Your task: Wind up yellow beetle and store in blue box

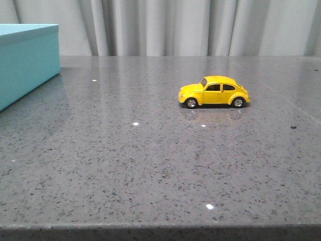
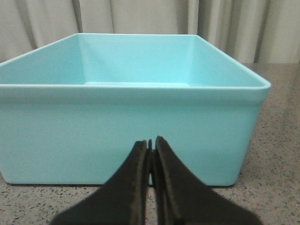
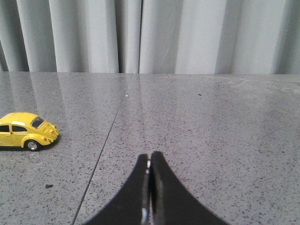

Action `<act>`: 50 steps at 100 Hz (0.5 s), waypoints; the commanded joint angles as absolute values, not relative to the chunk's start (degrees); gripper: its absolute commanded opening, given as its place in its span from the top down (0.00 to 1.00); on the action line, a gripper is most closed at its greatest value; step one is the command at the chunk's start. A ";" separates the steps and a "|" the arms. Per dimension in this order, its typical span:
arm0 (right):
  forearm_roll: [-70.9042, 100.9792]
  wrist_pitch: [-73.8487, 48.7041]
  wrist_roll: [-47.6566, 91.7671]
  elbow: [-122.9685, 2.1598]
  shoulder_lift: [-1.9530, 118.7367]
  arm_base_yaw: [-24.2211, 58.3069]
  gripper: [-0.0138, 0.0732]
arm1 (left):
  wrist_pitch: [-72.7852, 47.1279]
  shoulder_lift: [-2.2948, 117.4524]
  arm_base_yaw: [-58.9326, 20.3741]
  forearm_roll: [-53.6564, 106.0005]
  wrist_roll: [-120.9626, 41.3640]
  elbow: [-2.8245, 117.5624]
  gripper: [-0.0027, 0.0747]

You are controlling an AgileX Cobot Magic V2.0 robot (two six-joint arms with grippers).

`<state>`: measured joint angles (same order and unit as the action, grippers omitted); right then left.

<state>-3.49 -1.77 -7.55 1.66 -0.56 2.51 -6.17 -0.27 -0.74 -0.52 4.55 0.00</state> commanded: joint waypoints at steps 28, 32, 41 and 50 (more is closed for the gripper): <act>-3.54 2.76 -7.04 0.68 -1.87 2.31 0.92 | -1.39 -2.10 -1.17 0.00 4.47 -1.14 0.99; -3.54 2.76 -7.04 0.68 -1.87 2.31 0.92 | -1.39 -2.10 -1.17 0.00 4.47 -1.14 0.99; -3.54 2.76 -7.04 0.68 -1.87 2.31 0.92 | -1.16 -2.10 -1.17 0.00 4.47 -1.14 0.99; -3.54 2.76 -7.04 0.68 -1.87 2.31 0.92 | -0.95 -2.10 -1.17 0.00 4.47 -1.14 0.99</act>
<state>-3.49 -1.77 -7.55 1.66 -0.56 2.51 -6.17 -0.27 -0.74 -0.52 4.55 0.00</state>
